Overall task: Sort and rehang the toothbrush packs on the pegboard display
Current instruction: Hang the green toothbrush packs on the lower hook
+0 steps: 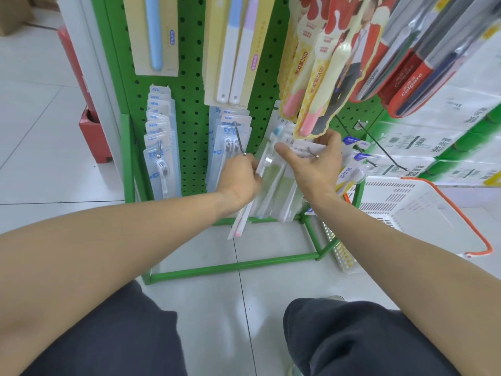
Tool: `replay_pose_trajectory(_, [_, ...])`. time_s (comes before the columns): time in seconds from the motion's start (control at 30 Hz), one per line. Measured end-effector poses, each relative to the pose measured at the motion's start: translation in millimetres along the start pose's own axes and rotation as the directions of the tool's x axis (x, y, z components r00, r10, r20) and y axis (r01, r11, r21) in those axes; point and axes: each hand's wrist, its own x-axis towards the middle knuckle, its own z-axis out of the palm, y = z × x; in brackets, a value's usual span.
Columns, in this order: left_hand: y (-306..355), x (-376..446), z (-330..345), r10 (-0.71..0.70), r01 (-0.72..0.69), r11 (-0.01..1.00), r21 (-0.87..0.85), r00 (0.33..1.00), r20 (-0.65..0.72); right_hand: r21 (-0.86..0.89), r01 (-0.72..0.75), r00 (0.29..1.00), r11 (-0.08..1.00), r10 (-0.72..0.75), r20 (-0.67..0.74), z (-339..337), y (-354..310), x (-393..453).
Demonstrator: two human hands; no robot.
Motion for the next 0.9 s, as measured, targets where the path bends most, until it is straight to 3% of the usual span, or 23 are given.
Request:
replay_pose_trajectory(0.2, [-28.0, -23.6, -32.6, -0.135, 0.112, 0.983, 0.148, 0.978, 0.159, -0.005, -0.043, 0.999, 0.999, 0.043, 0.028, -2.0, -4.5, -0.3])
replay_pose_trajectory(0.33, [-35.4, -43.9, -51.0, -0.190, 0.108, 0.968, 0.226, 0.903, 0.385, -0.001, -0.079, 0.992, 0.997, 0.078, 0.098, -5.7, -8.4, 0.2])
replay_pose_trajectory(0.43, [-39.2, -60.5, -60.6, -0.207, 0.138, 0.976, 0.170, 0.837, 0.506, -0.024, -0.096, 0.981, 0.995, 0.099, 0.165, -11.8, -12.1, -1.3])
replay_pose_trajectory(0.53, [-40.9, -72.0, -67.4, -0.197, 0.234, 0.972, 0.008, 0.796, 0.572, -0.065, -0.116, 0.945, 0.991, 0.130, 0.301, -24.3, -11.6, -7.3])
replay_pose_trajectory(0.67, [-38.0, -83.0, -73.4, -0.141, 0.258, 0.960, -0.113, 0.788, 0.599, -0.306, -0.145, 0.821, 0.941, 0.287, 0.494, -46.7, -9.3, -17.7])
replay_pose_trajectory(0.77, [-35.0, -88.3, -73.5, -0.127, 0.268, 0.953, -0.142, 0.779, 0.614, -0.667, 0.005, 0.652, 0.745, 0.503, 0.567, -69.1, -12.4, -24.5])
replay_pose_trajectory(0.8, [-33.3, -89.5, -72.9, -0.129, 0.273, 0.951, -0.144, 0.774, 0.620, -0.713, 0.059, 0.586, 0.699, 0.554, 0.591, -75.6, -15.3, -29.6])
replay_pose_trajectory(0.83, [-31.1, -90.3, -72.0, -0.130, 0.276, 0.951, -0.142, 0.770, 0.625, -0.702, 0.056, 0.532, 0.710, 0.573, 0.623, -79.9, -18.6, -36.4])
replay_pose_trajectory(0.9, [-25.1, -91.6, -68.9, -0.127, 0.276, 0.951, -0.137, 0.755, 0.643, -0.549, -0.095, 0.474, 0.831, 0.522, 0.709, -81.5, -26.4, -51.7])
